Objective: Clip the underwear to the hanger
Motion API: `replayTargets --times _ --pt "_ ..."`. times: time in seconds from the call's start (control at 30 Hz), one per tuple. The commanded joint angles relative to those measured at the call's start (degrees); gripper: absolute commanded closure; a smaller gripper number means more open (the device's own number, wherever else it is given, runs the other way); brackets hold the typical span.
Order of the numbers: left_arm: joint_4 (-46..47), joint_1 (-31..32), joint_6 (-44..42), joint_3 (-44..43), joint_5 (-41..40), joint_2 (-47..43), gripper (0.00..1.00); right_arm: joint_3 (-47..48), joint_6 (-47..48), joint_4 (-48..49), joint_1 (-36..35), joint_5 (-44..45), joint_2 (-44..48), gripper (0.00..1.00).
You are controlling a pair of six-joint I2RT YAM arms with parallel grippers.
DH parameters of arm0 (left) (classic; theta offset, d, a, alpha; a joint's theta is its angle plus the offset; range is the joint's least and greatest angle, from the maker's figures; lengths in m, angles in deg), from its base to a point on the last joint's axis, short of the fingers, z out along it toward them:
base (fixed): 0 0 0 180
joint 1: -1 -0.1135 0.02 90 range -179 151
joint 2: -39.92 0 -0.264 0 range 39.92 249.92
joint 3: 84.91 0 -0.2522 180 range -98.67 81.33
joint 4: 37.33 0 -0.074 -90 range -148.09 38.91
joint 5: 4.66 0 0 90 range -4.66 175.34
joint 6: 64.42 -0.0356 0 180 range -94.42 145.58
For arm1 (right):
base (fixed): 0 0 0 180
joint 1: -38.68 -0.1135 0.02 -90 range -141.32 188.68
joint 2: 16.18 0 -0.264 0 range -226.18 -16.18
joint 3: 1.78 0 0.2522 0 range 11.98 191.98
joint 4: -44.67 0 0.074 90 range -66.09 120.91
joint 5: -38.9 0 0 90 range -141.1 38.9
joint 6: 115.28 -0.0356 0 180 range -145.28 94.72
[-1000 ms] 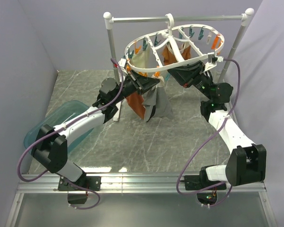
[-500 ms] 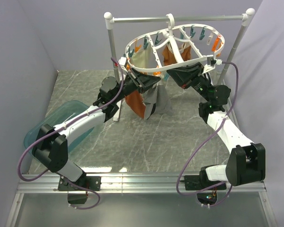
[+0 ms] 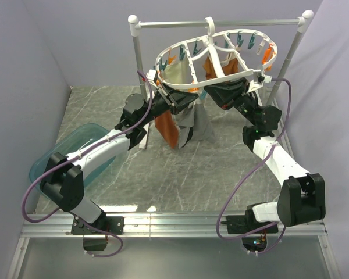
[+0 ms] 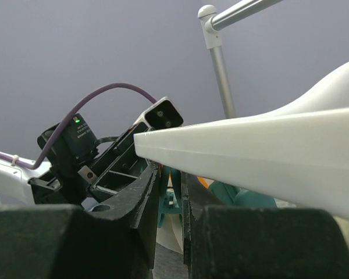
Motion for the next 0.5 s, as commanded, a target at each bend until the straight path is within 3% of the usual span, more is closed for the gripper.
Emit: replayTargets --times 0.0,0.47 --pt "2.8 0.4 1.5 -2.7 1.4 0.3 1.0 -0.2 -0.1 5.4 -1.3 -4.4 -0.3 1.0" --pt "5.0 0.4 1.6 -2.7 3.6 0.1 1.0 0.3 -1.3 8.0 -1.2 -5.5 -2.0 1.0"
